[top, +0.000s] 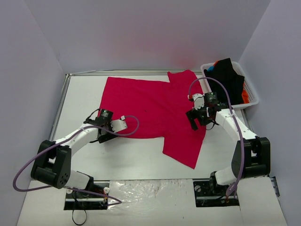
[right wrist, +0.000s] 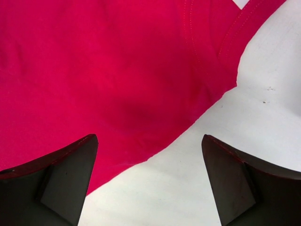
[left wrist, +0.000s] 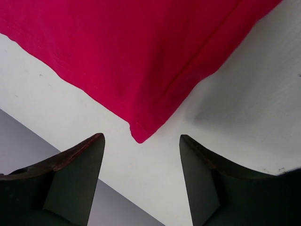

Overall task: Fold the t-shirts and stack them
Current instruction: Grap the side of the flattened tshirt closest away from the robot with both arms

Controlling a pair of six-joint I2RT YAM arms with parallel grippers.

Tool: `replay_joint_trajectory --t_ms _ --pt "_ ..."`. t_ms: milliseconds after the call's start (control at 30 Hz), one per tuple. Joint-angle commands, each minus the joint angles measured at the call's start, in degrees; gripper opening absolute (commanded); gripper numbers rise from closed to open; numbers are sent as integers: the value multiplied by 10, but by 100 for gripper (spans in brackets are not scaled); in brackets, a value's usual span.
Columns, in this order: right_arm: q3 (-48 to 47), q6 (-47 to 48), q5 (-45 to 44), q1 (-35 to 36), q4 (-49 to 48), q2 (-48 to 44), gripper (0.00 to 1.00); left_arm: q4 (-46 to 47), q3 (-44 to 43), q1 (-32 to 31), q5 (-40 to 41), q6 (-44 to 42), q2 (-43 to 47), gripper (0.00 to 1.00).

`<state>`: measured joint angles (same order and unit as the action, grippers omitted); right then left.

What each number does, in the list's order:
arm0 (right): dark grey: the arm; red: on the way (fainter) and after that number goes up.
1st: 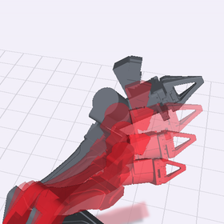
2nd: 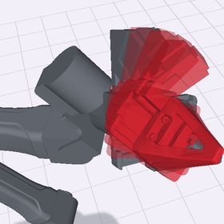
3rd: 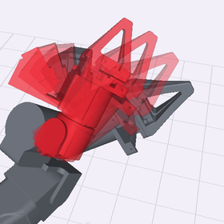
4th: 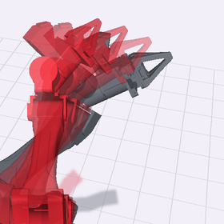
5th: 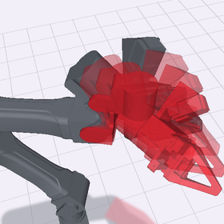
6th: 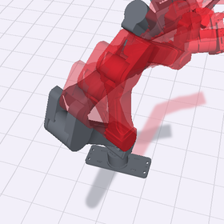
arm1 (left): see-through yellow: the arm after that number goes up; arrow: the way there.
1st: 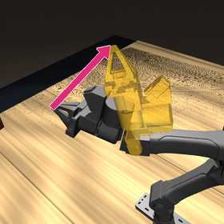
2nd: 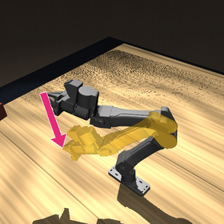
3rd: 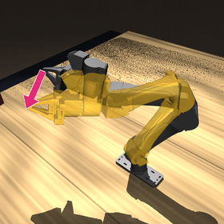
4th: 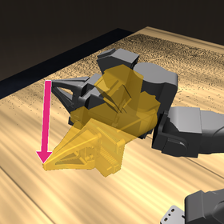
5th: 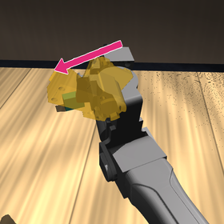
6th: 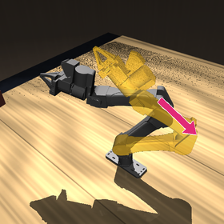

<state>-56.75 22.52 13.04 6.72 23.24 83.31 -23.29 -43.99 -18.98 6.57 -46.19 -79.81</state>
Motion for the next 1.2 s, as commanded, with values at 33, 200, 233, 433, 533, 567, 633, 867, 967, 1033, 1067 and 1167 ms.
replay_joint_trajectory --t_ms 33,200,233,433,533,567,633,867,967,1033,1067,1167 --pt "4 -3 -8 -5 -2 12 89 21 -2 7 13 -21 -3 63" --pt "5 -3 -13 -6 -4 17 89 29 3 16 29 -35 -30 50" --pt "5 -4 -13 -7 -3 17 89 29 1 19 27 -36 -35 49" --pt "7 -4 -19 -10 -5 20 89 16 0 31 8 -37 -64 37" --pt "6 -4 -21 -11 -6 20 89 26 4 36 12 -40 -72 37" --pt "7 -4 -21 -12 -6 20 89 26 2 38 12 -41 -80 36" --pt "7 -3 -20 -11 -5 18 89 29 0 41 9 -40 -87 19" --pt "-34 53 5 -2 65 -23 91 -16 -64 62 -38 17 -96 2" --pt "-55 99 11 14 135 -30 92 -32 -112 71 -35 61 -109 2" --pt "-64 132 8 36 190 -25 91 -58 -159 76 -43 85 -132 2" --pt "-66 139 -2 47 206 -20 91 -63 -173 82 -52 94 -139 2" --pt "-64 163 -14 90 260 -17 89 -68 -217 90 -66 121 -170 2"
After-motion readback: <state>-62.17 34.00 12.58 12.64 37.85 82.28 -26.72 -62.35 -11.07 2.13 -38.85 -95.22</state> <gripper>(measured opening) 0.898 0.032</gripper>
